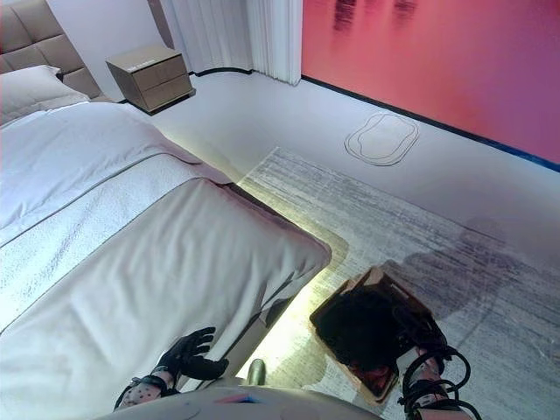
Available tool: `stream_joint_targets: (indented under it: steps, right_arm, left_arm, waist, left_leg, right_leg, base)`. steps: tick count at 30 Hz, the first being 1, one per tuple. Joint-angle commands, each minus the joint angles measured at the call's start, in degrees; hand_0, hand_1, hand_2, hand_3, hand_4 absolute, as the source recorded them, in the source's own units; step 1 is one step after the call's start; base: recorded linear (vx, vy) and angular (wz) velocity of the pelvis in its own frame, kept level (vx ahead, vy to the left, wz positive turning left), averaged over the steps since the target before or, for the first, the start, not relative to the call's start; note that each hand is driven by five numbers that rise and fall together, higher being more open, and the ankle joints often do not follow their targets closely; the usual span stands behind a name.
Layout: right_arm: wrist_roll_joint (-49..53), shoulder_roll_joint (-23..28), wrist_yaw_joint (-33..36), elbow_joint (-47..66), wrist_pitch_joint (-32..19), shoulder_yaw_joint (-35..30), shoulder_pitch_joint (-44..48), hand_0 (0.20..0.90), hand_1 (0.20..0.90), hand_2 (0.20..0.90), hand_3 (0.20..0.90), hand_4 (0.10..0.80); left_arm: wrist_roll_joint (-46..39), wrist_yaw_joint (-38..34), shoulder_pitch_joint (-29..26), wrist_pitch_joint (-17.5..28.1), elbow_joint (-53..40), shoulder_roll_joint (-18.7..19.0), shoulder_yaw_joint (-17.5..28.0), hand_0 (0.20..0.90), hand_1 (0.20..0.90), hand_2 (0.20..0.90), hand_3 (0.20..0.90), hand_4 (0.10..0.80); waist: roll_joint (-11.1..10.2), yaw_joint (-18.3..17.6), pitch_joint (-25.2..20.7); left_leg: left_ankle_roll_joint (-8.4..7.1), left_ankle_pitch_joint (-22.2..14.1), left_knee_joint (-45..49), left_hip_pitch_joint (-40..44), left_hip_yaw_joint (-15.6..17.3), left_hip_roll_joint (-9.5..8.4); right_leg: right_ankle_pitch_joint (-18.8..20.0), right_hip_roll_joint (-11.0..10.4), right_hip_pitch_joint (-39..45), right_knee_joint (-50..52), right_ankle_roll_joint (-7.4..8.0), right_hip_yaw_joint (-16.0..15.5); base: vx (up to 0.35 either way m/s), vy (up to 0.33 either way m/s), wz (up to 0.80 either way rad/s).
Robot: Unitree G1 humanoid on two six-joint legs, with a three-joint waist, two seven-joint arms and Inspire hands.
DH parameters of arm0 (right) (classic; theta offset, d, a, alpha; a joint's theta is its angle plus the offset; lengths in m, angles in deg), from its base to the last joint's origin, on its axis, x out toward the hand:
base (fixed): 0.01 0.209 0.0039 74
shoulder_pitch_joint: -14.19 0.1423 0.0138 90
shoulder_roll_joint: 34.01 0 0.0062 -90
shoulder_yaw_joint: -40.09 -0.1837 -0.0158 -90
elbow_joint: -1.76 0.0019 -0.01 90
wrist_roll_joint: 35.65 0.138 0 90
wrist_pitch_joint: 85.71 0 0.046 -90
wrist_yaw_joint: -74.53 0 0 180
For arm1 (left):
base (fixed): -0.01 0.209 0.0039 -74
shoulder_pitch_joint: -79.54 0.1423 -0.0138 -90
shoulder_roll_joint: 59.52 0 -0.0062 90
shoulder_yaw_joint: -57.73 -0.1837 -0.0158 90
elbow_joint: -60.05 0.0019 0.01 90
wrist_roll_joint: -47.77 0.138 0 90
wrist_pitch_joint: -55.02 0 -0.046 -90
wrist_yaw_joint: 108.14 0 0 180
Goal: Pick up the clothes from the bed and place them into the basket
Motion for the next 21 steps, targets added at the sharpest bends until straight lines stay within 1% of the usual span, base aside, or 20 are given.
stream_joint_targets:
  steps: [1, 8, 11, 13, 14, 17, 21]
  right_arm:
    - [-1.70, 4.40, -0.56, 1.98, -2.29, 0.50, 2.59, 0.900, 0.900, 0.900, 0.900, 0.800]
    - [-0.25, 2.88, -0.82, -1.90, -1.60, -0.06, 1.70, 0.900, 0.900, 0.900, 0.900, 0.800]
    - [-4.82, 1.68, -0.51, -4.99, 0.59, 0.87, 0.54, 0.900, 0.900, 0.900, 0.900, 0.800]
    - [-10.55, 0.89, -1.46, -7.15, 2.58, 2.64, -0.36, 0.900, 0.900, 0.900, 0.900, 0.800]
    - [-11.55, 0.73, -1.36, -7.54, 2.81, 3.05, -0.54, 0.900, 0.900, 0.900, 0.900, 0.800]
    - [-17.14, -0.47, -2.26, -10.72, 5.54, 6.11, -1.96, 0.900, 0.900, 0.900, 0.900, 0.800]
    - [-19.28, -2.07, -1.99, -13.78, 9.61, 7.76, -4.33, 0.900, 0.900, 0.900, 0.900, 0.800]
  left_arm:
    - [1.52, -0.10, -3.55, 3.31, 3.25, 0.10, -0.07, 0.900, 0.900, 0.900, 0.900, 0.800]
    - [1.24, 0.16, -4.06, 3.99, 4.73, -0.32, 0.16, 0.900, 0.900, 0.900, 0.900, 0.800]
    - [1.04, 0.06, -4.16, 4.30, 5.16, -0.83, 0.25, 0.900, 0.900, 0.900, 0.900, 0.800]
    - [0.41, -0.11, -4.37, 4.66, 5.58, -1.47, 0.18, 0.900, 0.900, 0.900, 0.900, 0.800]
    - [0.22, -0.07, -4.40, 4.73, 5.65, -1.61, 0.17, 0.900, 0.900, 0.900, 0.900, 0.800]
    - [-1.03, 0.60, -4.58, 5.32, 6.11, -2.60, 0.62, 0.900, 0.900, 0.900, 0.900, 0.800]
    - [-1.09, 0.29, -4.84, 6.42, 7.15, -4.00, 1.47, 0.900, 0.900, 0.900, 0.900, 0.800]
  waist:
    - [1.25, 1.93, -0.42]
    - [1.29, 1.40, -0.62]
    - [1.39, 0.86, -0.63]
    - [1.43, 0.52, -0.54]
    - [1.43, 0.47, -0.52]
    - [1.51, -0.02, -0.26]
    - [1.48, -1.02, -0.06]
  left_leg:
    - [-0.82, -7.05, 0.37, 4.42, 1.55, 0.83]
    - [-0.73, -7.40, 0.37, 4.79, 1.83, 0.67]
    - [-0.75, -7.45, 0.37, 4.80, 2.24, 0.75]
    - [-0.65, -7.45, 0.37, 4.73, 2.44, 0.76]
    - [-0.63, -7.45, 0.37, 4.71, 2.46, 0.76]
    - [-0.46, -7.44, 0.37, 4.73, 2.75, 0.71]
    - [-0.30, -7.65, 0.37, 4.88, 3.41, 0.64]
  right_leg:
    - [3.70, -0.71, -3.27, 1.97, 2.04, -0.03]
    - [3.61, -0.60, -3.21, 2.05, 2.12, 0.22]
    - [3.57, -0.58, -3.46, 2.25, 2.18, 0.59]
    - [3.55, -0.54, -3.64, 2.31, 2.12, 0.88]
    - [3.53, -0.54, -3.69, 2.34, 2.10, 0.93]
    - [3.45, -0.51, -3.97, 2.59, 2.01, 1.49]
    - [3.19, -0.34, -4.18, 2.89, 1.93, 2.34]
  base:
    - [0.000, 0.000, 0.00]
    - [0.000, 0.000, 0.00]
    - [-0.040, 0.033, 0.00]
    - [-0.047, 0.031, 0.00]
    - [-0.045, 0.028, -0.01]
    - [-0.053, 0.032, -0.03]
    - [-0.055, 0.030, -0.06]
